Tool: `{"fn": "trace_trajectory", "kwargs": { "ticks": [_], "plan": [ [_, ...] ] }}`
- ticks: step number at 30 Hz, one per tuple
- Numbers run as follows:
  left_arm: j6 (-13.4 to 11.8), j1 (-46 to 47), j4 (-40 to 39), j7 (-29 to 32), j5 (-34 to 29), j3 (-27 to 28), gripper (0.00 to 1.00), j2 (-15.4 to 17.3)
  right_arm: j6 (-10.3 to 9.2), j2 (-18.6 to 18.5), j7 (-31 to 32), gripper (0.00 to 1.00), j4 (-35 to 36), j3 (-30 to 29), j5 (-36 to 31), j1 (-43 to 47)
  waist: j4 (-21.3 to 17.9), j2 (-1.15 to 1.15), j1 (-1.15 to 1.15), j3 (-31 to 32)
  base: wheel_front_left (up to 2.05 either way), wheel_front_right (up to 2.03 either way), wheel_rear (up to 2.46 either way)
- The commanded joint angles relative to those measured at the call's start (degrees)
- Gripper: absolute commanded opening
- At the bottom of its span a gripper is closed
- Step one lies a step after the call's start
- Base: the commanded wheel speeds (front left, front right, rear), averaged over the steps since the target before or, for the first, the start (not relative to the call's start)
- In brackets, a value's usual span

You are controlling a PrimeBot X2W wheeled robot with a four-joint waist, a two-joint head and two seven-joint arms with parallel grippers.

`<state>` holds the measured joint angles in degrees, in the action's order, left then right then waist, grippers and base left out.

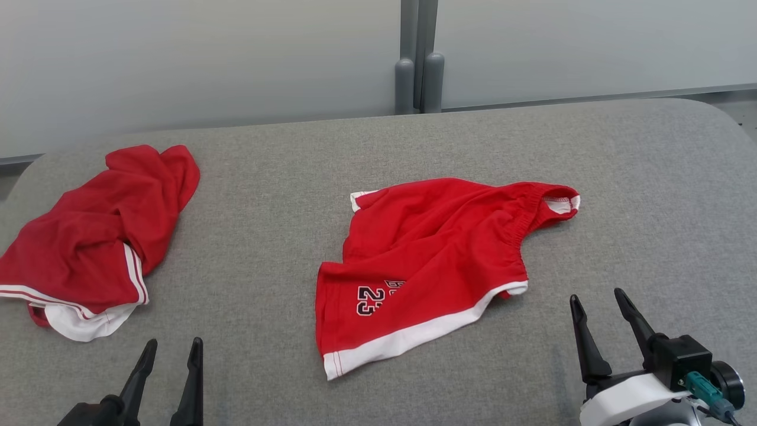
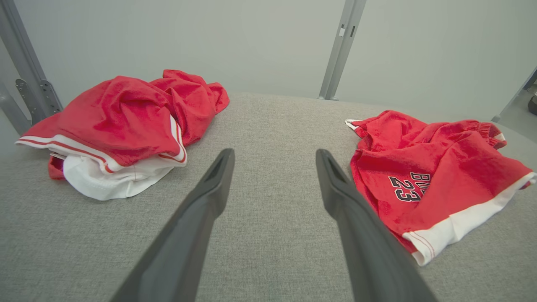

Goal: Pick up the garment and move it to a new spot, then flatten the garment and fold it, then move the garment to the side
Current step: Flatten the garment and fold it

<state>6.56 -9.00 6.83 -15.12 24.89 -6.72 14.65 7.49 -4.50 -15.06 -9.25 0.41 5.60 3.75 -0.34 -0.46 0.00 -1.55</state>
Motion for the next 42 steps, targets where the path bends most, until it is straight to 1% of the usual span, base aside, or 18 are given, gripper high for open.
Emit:
{"fn": "trace_trajectory", "kwargs": {
  "ticks": [1, 6, 8, 12, 13, 15, 18, 20, 23, 25, 27, 31, 35, 42],
  "plan": [
    [0.24, 0.65, 0.13, -0.03, -0.38, 0.35, 1.0, -0.21, 0.0, -0.39, -0.18, 1.0, 0.07, 0.22, -0.61, -0.84, -0.22, 0.46, 0.0, -0.18, 0.0, 0.0, 0.0],
    [0.56, 0.43, 0.84, 0.98, 1.04, -1.42, 1.0, -0.32, 0.0, -1.58, -0.18, 1.0, -0.54, 1.23, -0.53, -1.78, -0.4, 0.46, 0.0, -0.68, 0.0, 0.0, 0.0],
    [0.72, 0.04, 0.94, 4.3, 3.58, -2.51, 1.0, -0.88, 0.0, -2.13, -0.18, 1.0, -2.41, 2.35, 0.67, -2.37, -0.42, 0.46, 0.0, -0.95, 0.0, 0.0, 0.0],
    [0.87, -0.89, -2.57, 13.05, 9.79, -4.18, 1.0, -1.85, -0.03, -4.58, 0.68, 1.0, -8.63, 6.55, 3.96, -6.09, -0.48, 0.46, 0.0, -2.09, 0.0, 0.0, 0.0],
    [0.78, -0.99, -4.04, 15.39, 11.21, -4.47, 1.0, -2.04, -0.02, -5.3, 1.97, 1.0, -9.83, 7.46, 5.18, -7.24, -0.41, 0.46, 0.0, -2.38, 0.0, 0.0, 0.0],
    [-0.28, -1.65, -6.53, 20.85, 14.92, -4.82, 1.0, -2.75, -0.02, -7.09, 5.86, 1.0, -11.43, 9.3, 7.44, -9.75, -0.31, 0.46, 0.0, -3.05, 0.0, 0.0, 0.0],
    [-2.29, -1.81, -10.93, 27.04, 17.33, -5.26, 1.0, -2.19, -0.02, -10.13, 13.07, 1.0, -12.07, 13.41, 11.08, -14.04, -0.49, 0.46, 0.0, -4.44, 0.0, 0.0, 0.0],
    [-3.61, -2.13, -13.41, 30.04, 18.6, -5.52, 1.0, -2.23, -0.02, -12.38, 17.71, 1.0, -12.05, 16.55, 13.19, -16.61, -0.59, 0.46, 0.0, -5.36, 0.0, 0.0, 0.0],
    [-4.85, -2.26, -16.03, 33.28, 20.08, -5.97, 1.0, -2.23, -0.01, -15.0, 24.25, 1.0, -12.18, 22.38, 16.77, -19.87, -0.59, 0.46, 0.0, -6.54, 0.0, 0.0, 0.0],
    [-5.46, -1.57, -16.42, 34.2, 19.17, -6.34, 1.0, -1.74, -0.01, -16.67, 27.59, 1.0, -12.4, 25.93, 19.12, -21.61, -0.4, 0.46, 0.0, -7.24, 0.0, 0.0, 0.0],
    [-5.85, -0.78, -16.09, 34.65, 19.07, -6.89, 1.0, -2.15, -0.01, -17.99, 28.95, 1.0, -12.27, 28.08, 20.89, -23.03, -0.21, 0.46, 0.0, -7.81, 0.0, 0.0, 0.0],
    [-6.17, 0.82, -14.61, 34.38, 18.25, -7.64, 1.0, -2.86, -0.01, -19.4, 27.38, 1.0, -12.68, 29.38, 21.66, -24.82, 0.12, 0.46, 0.0, -8.57, 0.0, 0.0, 0.0],
    [-6.37, 2.05, -13.32, 34.14, 17.43, -8.36, 1.0, -3.29, -0.01, -19.75, 25.95, 1.0, -13.26, 29.98, 21.49, -25.86, 0.2, 0.46, 0.0, -8.95, 0.0, 0.0, 0.0],
    [-5.47, 3.19, -11.56, 35.05, 16.99, -10.13, 1.0, -3.54, -0.01, -20.69, 23.2, 1.0, -13.21, 33.44, 20.57, -27.93, -0.24, 0.46, 0.0, -9.26, 0.0, 0.0, 0.0]
  ]
}}
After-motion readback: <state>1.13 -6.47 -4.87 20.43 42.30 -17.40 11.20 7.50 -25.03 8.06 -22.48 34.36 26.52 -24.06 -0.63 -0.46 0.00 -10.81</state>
